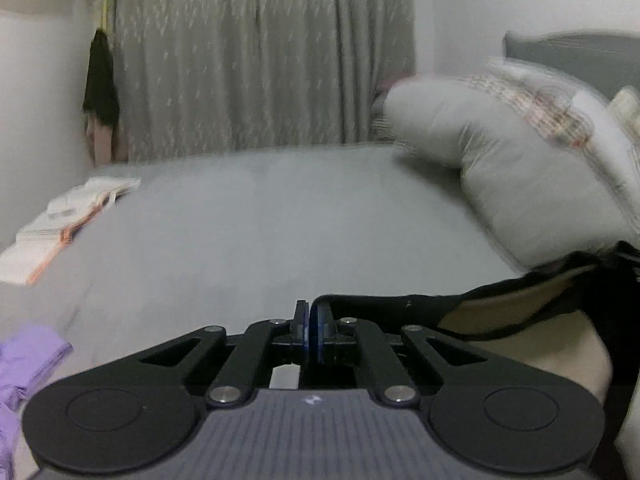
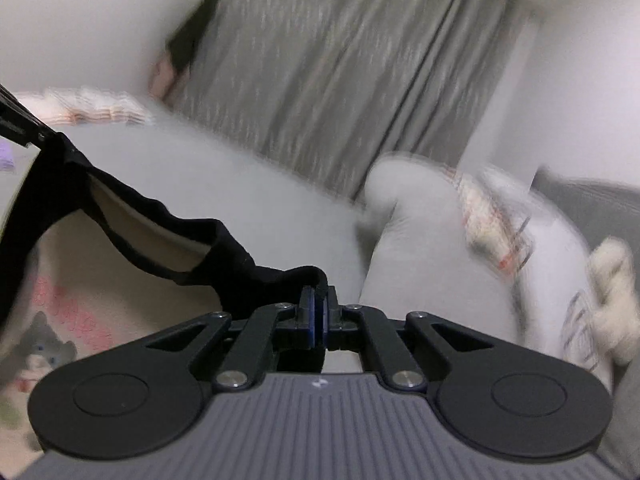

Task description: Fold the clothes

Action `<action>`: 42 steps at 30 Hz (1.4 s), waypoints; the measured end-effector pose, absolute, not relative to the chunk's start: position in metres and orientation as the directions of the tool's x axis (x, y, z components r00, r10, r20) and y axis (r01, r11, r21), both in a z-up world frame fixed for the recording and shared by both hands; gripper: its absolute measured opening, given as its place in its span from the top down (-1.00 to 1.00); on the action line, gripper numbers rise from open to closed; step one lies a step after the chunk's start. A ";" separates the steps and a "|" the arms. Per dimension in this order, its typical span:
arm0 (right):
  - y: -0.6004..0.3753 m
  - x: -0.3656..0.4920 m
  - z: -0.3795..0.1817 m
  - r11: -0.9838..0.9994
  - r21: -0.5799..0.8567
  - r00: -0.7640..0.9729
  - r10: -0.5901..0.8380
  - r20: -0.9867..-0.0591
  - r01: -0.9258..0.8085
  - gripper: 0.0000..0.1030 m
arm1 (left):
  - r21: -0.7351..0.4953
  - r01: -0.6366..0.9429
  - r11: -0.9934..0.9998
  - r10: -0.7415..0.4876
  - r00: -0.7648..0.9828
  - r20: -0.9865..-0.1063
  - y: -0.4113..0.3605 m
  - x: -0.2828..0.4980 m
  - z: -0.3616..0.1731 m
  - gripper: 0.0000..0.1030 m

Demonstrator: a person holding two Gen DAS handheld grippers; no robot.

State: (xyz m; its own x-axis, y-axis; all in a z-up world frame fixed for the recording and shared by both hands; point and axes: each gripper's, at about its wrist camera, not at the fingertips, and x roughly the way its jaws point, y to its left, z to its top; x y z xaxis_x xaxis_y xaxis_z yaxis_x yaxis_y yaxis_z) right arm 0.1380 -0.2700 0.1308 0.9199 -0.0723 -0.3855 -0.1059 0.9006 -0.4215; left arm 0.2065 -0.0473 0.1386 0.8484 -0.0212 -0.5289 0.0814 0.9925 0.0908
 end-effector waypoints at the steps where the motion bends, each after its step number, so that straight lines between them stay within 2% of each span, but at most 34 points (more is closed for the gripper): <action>1: -0.271 0.150 0.117 0.901 -0.423 0.910 -0.088 -0.406 -0.101 0.93 | 0.105 0.072 0.992 -0.003 0.838 -0.546 -0.047 0.221 0.125 0.95; 4: -0.273 0.195 0.076 0.903 -0.417 0.861 -0.129 -0.492 -0.103 0.93 | 0.096 0.071 0.993 0.003 0.791 -0.611 -0.041 0.254 0.089 0.95; 9: -0.253 0.222 0.039 0.890 -0.439 0.821 -0.157 -0.549 -0.123 0.93 | 0.120 0.143 0.982 -0.033 0.766 -0.642 -0.040 0.251 0.067 0.95; 12: -0.252 0.233 0.033 0.887 -0.440 0.797 -0.161 -0.582 -0.143 0.92 | 0.096 0.226 0.969 -0.108 0.741 -0.663 -0.037 0.237 0.063 0.93; 15: -0.253 0.235 0.042 0.892 -0.425 0.795 -0.143 -0.590 -0.154 0.89 | 0.060 0.320 0.946 -0.202 0.722 -0.662 -0.036 0.225 0.073 0.79; 16: -0.255 0.235 0.046 0.896 -0.416 0.797 -0.137 -0.589 -0.154 0.81 | 0.051 0.347 0.937 -0.227 0.711 -0.666 -0.034 0.221 0.076 0.70; 17: -0.259 0.231 0.052 0.908 -0.397 0.803 -0.132 -0.581 -0.138 0.64 | 0.050 0.360 0.932 -0.235 0.700 -0.674 -0.031 0.215 0.078 0.61; 20: -0.277 0.208 0.076 0.948 -0.312 0.830 -0.126 -0.543 -0.060 0.33 | 0.041 0.366 0.930 -0.242 0.691 -0.682 -0.023 0.194 0.081 0.51; 21: -0.288 0.191 0.088 0.965 -0.260 0.837 -0.113 -0.536 -0.037 0.32 | 0.030 0.368 0.929 -0.250 0.685 -0.684 -0.016 0.181 0.083 0.47; 23: -0.306 0.153 0.103 0.982 -0.183 0.834 -0.073 -0.548 -0.035 0.21 | 0.003 0.378 0.926 -0.274 0.675 -0.685 0.001 0.145 0.086 0.23; 25: -0.320 0.093 0.108 0.983 -0.150 0.804 -0.008 -0.595 -0.102 0.10 | -0.023 0.388 0.922 -0.294 0.659 -0.692 0.017 0.102 0.090 -0.03; 26: -0.322 0.067 0.105 0.978 -0.158 0.786 0.010 -0.618 -0.137 0.07 | -0.039 0.370 0.928 -0.290 0.654 -0.698 0.026 0.074 0.088 -0.07; 31: -0.309 -0.051 0.083 0.962 -0.127 0.722 0.090 -0.686 -0.240 0.06 | -0.112 0.313 0.943 -0.291 0.613 -0.735 0.035 -0.012 0.077 -0.07; 36: -0.283 -0.139 0.067 0.935 -0.180 0.740 0.113 -0.663 -0.305 0.06 | -0.189 0.266 0.945 -0.315 0.595 -0.739 0.027 -0.084 0.080 -0.08; 38: -0.279 -0.167 0.066 0.924 -0.186 0.745 0.137 -0.653 -0.333 0.06 | -0.204 0.253 0.946 -0.318 0.595 -0.738 0.026 -0.111 0.084 -0.17; 42: -0.274 -0.197 0.057 0.890 -0.193 0.701 0.175 -0.691 -0.413 0.07 | -0.224 0.220 0.949 -0.313 0.586 -0.747 0.026 -0.142 0.082 -0.21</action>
